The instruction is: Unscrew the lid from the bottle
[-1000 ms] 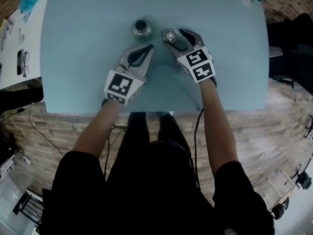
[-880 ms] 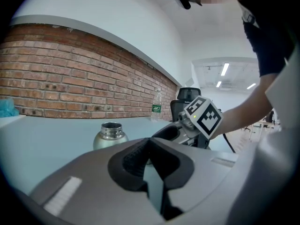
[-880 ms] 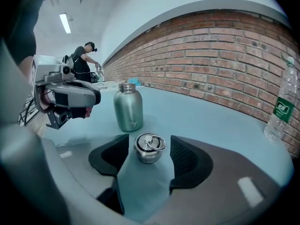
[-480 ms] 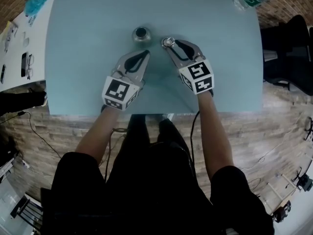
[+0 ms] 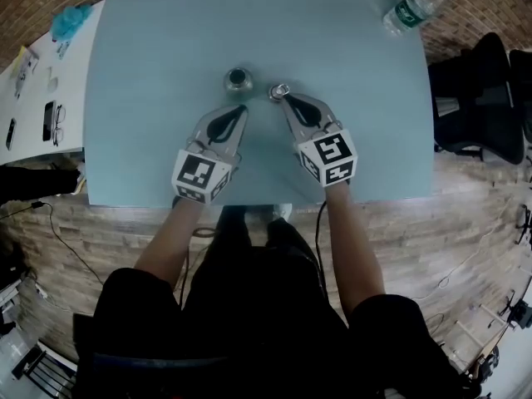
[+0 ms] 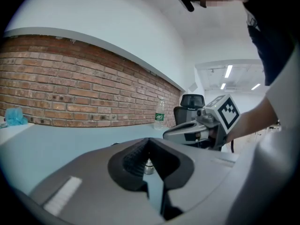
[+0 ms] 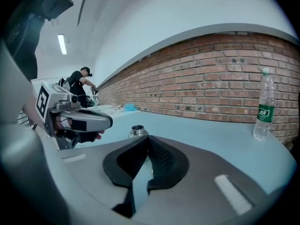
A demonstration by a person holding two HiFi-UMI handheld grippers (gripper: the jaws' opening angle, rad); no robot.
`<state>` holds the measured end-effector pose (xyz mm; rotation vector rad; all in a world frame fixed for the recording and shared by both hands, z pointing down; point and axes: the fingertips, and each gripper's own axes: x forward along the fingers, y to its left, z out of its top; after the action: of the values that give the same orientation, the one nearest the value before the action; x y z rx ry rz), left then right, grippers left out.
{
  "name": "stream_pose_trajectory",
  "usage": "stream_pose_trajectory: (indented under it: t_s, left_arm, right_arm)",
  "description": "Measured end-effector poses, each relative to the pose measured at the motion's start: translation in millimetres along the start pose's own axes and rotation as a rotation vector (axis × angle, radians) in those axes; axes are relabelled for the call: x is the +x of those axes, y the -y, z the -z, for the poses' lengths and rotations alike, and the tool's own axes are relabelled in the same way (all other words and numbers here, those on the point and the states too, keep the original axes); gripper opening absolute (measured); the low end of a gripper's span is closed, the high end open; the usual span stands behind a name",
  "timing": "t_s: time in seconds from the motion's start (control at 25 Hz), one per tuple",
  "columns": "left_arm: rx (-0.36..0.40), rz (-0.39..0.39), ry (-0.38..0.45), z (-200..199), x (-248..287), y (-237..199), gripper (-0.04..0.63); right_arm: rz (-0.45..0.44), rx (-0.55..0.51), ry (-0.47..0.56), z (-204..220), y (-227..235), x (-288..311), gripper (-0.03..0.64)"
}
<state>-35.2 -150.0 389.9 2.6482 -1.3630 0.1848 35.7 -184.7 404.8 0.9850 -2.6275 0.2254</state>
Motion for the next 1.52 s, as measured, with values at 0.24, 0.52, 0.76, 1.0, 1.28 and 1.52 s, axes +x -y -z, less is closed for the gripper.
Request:
stream_pose_trajectory:
  t_s: [0.24,0.52,0.76,1.0,1.28,1.52]
  left_arm:
    - [-0.002,-0.025,0.017,-14,-12,-3,-0.002]
    - [-0.021,-0.073,0.068,-40,-25,-8,0.0]
    - [-0.017,-0.089,0.096,-61,-34,-9,0.0]
    - [-0.004,-0.102,0.092,-69,-46,-6,-0.002]
    - [-0.006,-0.111,0.105,-77,-55,2,-0.002]
    - [0.006,-0.124,0.123,-84,-64,2,0.0]
  right_arm:
    - [-0.003,-0.011,0.046,-21,-14,-14,0.005]
    - [0.025,-0.023,0.114,-47,-25,-40,0.004]
    - [0.046,0.027,0.178,-66,-27,-61,0.003]
    - [0.037,0.016,0.203,-79,-34,-73,0.003]
    - [0.014,0.003,0.193,-80,-45,-76,0.002]
    - [0.003,-0.009,0.211,-87,-52,-85,0.002]
